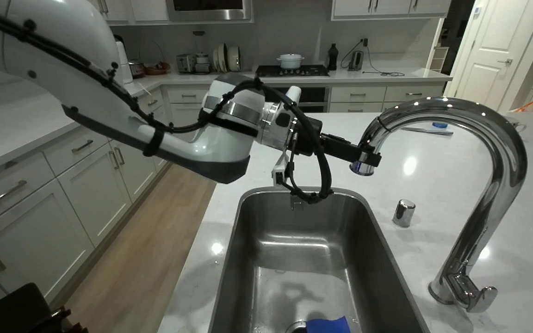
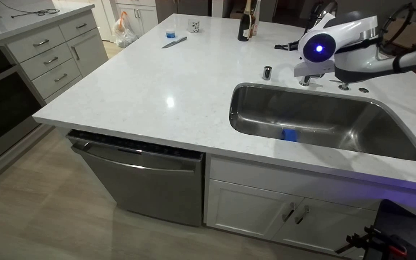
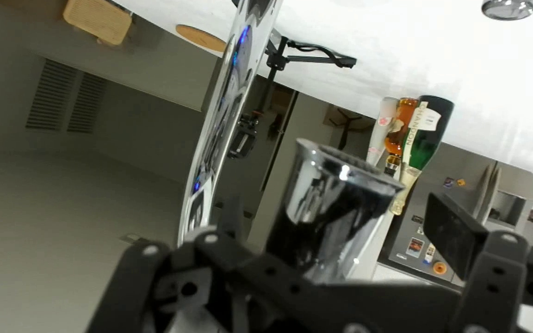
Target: Push back the extendable spout
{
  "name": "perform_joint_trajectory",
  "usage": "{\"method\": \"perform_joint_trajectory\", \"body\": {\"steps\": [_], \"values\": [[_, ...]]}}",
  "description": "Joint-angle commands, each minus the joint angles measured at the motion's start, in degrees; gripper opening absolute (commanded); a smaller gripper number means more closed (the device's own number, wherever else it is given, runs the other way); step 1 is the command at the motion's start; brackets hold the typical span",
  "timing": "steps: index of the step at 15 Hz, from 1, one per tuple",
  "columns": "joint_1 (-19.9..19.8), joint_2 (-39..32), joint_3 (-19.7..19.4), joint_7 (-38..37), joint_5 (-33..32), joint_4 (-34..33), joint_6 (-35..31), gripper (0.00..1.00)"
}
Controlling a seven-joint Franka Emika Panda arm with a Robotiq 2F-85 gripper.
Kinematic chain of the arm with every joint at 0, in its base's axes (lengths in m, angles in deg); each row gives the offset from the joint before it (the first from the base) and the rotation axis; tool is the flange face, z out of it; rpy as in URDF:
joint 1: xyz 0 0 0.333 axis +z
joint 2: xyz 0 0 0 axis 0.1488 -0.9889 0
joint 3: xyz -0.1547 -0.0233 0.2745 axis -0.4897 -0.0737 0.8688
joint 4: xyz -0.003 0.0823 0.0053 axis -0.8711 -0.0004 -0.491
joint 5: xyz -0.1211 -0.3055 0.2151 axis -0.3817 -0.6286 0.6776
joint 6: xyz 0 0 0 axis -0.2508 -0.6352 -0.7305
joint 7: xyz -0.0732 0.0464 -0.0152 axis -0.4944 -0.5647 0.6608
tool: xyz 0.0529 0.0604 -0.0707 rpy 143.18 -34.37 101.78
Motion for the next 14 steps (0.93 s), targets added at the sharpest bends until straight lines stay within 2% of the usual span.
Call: {"method": "perform_joint_trajectory", "body": {"steps": [1, 7, 14], "values": [[0.4, 4.9, 1.0, -4.3, -4.5, 6.0, -0.8, 1.0], [0.9, 10.3, 2.1, -4.4, -4.3, 11.4, 1.4, 1.0], [0.5, 17.8, 2.1, 5.2, 7.4, 16.6, 0.1, 1.0]]}}
